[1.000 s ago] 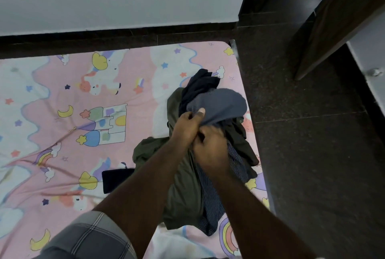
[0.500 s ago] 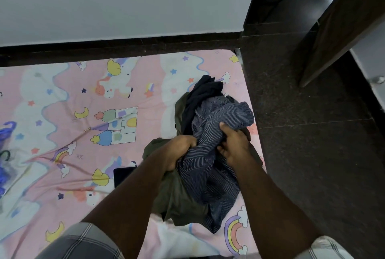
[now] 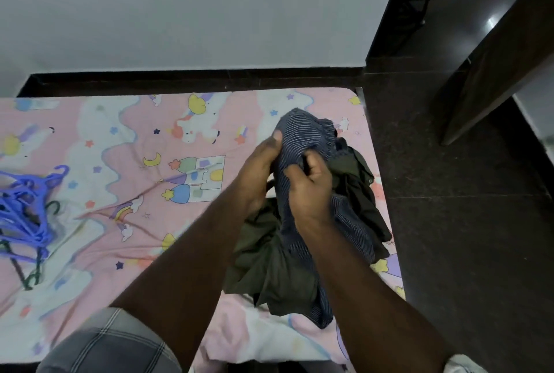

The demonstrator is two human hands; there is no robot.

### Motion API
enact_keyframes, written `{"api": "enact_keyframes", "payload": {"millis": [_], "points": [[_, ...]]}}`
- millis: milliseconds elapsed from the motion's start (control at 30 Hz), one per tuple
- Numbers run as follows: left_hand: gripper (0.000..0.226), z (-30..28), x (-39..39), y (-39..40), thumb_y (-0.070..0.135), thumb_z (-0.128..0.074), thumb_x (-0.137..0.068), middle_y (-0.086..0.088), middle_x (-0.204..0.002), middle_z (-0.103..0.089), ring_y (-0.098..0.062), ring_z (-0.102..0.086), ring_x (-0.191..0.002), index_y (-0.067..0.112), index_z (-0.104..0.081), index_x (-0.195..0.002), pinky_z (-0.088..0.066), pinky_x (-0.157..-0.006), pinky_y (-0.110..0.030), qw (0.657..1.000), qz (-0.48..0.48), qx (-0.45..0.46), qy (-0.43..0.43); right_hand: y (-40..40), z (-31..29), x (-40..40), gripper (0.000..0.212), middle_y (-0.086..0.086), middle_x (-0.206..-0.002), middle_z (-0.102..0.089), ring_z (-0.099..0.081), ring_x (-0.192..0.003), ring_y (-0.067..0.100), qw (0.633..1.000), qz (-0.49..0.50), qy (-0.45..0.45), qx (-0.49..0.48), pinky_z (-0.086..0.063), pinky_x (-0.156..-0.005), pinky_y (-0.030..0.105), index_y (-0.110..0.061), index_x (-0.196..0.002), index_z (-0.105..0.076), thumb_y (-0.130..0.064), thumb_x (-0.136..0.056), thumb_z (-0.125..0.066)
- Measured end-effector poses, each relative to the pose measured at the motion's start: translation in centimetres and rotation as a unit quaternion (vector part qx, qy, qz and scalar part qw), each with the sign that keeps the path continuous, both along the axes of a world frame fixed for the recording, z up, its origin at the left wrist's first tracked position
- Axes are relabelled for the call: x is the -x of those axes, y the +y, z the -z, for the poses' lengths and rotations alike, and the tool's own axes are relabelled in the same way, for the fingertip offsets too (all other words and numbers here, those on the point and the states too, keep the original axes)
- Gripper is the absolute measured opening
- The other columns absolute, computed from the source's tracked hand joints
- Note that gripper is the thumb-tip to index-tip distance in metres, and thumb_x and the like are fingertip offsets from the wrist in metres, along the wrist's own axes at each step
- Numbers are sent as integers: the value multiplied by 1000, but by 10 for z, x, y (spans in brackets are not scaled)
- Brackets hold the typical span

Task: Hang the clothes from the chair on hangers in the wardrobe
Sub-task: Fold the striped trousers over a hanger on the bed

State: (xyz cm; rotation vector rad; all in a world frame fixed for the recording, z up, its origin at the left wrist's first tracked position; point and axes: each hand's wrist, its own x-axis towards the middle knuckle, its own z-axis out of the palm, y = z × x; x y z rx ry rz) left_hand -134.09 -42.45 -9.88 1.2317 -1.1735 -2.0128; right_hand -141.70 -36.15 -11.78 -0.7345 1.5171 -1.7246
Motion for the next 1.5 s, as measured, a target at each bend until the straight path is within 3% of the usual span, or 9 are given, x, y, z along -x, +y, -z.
{"api": "enact_keyframes", "payload": {"millis": [100, 267, 467, 633, 733, 867, 1000, 1133, 1500], "points": [[59, -14, -36, -2, 56, -53, -93, -12, -128, -68, -26, -65, -116, 10, -65, -128, -50, -104, -41, 995, -23, -54, 76, 7, -8, -29, 28, -4, -95, -72, -67, -93, 20, 991, -114, 63, -41, -56, -87, 47, -22, -99, -71, -9, -80, -55], [33, -17, -122, 4, 23, -56, -98, -20, -117, -68, -33, -67, -99, 0, -68, -119, -54, -93, -41, 994, -70, -76, 37, 23, -13, -96, 30, -4, -89, -73, -67, -86, 15, 962, -242, 95, -78, -56, -84, 49, -40, -85, -72, -13, -78, -62], [39, -43, -227, 29, 17, -49, -94, -20, -130, -65, -36, -64, -109, 4, -64, -128, -48, -103, -49, 977, -175, -87, 87, 41, -35, -168, 31, -9, -70, -59, -54, -65, 11, 983, -120, 115, -79, -46, -65, 33, -28, -75, -61, 2, -79, -64], [36, -77, -301, 50, 21, -44, -90, -15, -107, -73, -32, -69, -88, 10, -74, -106, -49, -93, -42, 978, -149, -89, 120, 29, -65, -216, 69, -3, -123, -54, -59, -109, 13, 930, -211, 284, -98, -54, -92, 39, -33, -126, -53, -20, -64, -79], [33, -93, -346, 55, 19, -42, -92, -13, -103, -72, -30, -67, -87, 7, -68, -110, -53, -81, -37, 980, -127, -58, 141, 20, -88, -248, 68, -2, -118, -68, -66, -108, 12, 905, -319, 263, -104, -54, -96, 37, -24, -124, -59, -12, -62, -84], [41, -91, -388, 38, 26, -58, -97, 4, -121, -61, -16, -56, -113, 21, -56, -137, -46, -89, -27, 961, -157, 166, -153, 13, -99, -282, 36, 0, -103, -73, -68, -98, 17, 862, -337, 354, -133, -54, -87, 34, -15, -108, -68, -16, -74, -81], [72, -44, -435, 22, 49, -57, -93, -10, -155, -41, -30, -34, -144, 19, -35, -154, -29, -118, -48, 840, -141, 296, -431, 0, -60, -301, 104, 6, -164, -18, -12, -151, 34, 689, -388, 549, -272, -29, -116, 53, -15, -157, -15, -28, -76, -78], [73, 22, -457, 41, 42, -60, -92, -12, -156, -39, -34, -32, -143, 15, -33, -154, -31, -114, -57, 798, -91, 309, -509, 3, -16, -302, 86, 7, -163, -19, -10, -152, 31, 715, -327, 558, -266, -29, -116, 54, -16, -158, -13, -21, -87, -61], [69, 133, -439, 21, 32, -53, -97, -6, -163, -27, -30, -21, -150, 21, -22, -158, -22, -118, -60, 794, 33, 170, -583, -39, 106, -278, 66, 11, -146, -49, -47, -131, 30, 719, -379, 455, -364, -45, -105, 44, -13, -151, -35, -23, -89, -57]]}}
